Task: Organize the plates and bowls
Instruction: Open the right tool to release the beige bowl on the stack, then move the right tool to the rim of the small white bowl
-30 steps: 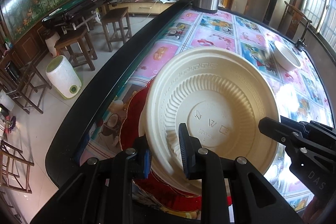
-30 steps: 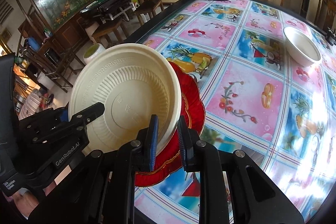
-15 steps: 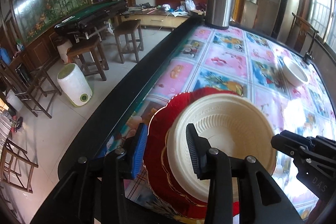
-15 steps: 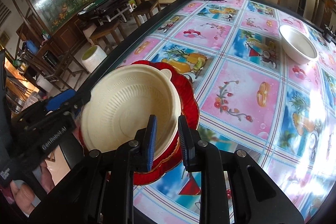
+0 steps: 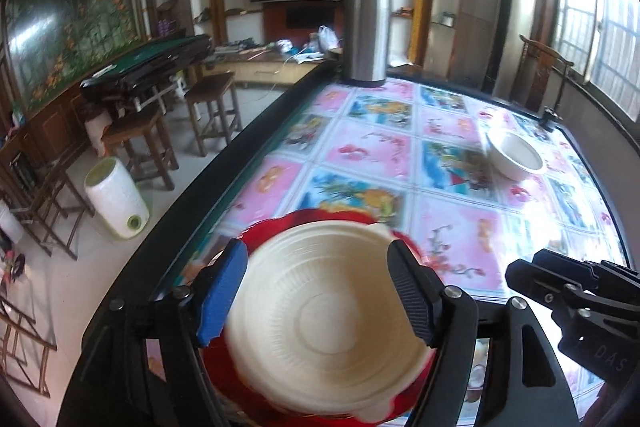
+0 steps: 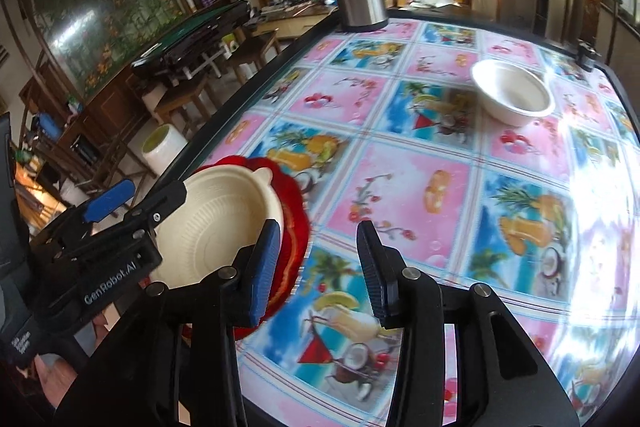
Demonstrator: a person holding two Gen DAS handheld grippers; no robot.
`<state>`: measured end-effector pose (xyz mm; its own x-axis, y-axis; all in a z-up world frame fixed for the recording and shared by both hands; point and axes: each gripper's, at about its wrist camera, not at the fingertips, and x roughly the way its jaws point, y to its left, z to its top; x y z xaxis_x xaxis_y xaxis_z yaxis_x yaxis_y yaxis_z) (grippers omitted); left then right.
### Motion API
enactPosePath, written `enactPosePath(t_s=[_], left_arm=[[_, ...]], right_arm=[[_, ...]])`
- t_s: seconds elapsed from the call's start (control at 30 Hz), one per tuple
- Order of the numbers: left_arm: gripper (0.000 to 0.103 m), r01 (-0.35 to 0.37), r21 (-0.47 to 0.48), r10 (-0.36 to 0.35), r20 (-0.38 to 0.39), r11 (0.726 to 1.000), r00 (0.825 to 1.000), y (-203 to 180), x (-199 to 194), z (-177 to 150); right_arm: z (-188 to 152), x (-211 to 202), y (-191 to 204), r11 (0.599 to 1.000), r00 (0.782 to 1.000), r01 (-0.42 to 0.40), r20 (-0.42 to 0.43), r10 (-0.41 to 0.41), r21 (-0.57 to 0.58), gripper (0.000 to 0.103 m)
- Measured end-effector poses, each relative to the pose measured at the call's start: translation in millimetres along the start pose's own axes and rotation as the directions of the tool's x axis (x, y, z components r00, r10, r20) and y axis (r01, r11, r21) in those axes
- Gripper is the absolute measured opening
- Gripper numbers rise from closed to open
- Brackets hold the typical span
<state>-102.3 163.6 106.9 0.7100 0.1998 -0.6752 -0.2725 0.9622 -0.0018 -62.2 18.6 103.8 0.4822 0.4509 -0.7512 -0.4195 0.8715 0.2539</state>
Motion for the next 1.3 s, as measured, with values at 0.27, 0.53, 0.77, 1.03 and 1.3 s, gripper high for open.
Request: enactPosePath(t_s=[0.27, 0.53, 0.77, 1.03, 1.3], left_arm=[[0.076, 0.059, 0.031, -0.06, 0.03, 0.998, 0.998, -35, 1, 6], [0.076, 0.11, 0.062, -0.11, 0.005, 0.992, 0.994, -68, 15, 8], [0.076, 0.118, 0.102, -0.12, 0.006, 0.988, 0.993, -94, 22, 12], [0.076, 0.127, 0.133, -0.127, -0.01, 0.983, 0.992, -119, 31, 15], [0.076, 0.139, 0.154, -0.137, -0.023, 0.978, 0.99, -143, 41, 24]], right_arm=[[-2, -11, -33, 0.997, 0.998, 0.058, 0.02, -0.059, 0.057, 0.04], [-5, -15, -63, 0.99, 0.996, 0.083, 0.02, -0.086, 0.114, 0.04], [-7, -16, -86, 0.983, 0.995, 0.095, 0.017, -0.099, 0.156, 0.04], [-6, -21, -112, 0.975, 0.993, 0.113, 0.022, -0.12, 0.193, 0.04], [7, -23, -136, 0.967, 0.989, 0.133, 0.032, -0.144, 0.218, 0.04]])
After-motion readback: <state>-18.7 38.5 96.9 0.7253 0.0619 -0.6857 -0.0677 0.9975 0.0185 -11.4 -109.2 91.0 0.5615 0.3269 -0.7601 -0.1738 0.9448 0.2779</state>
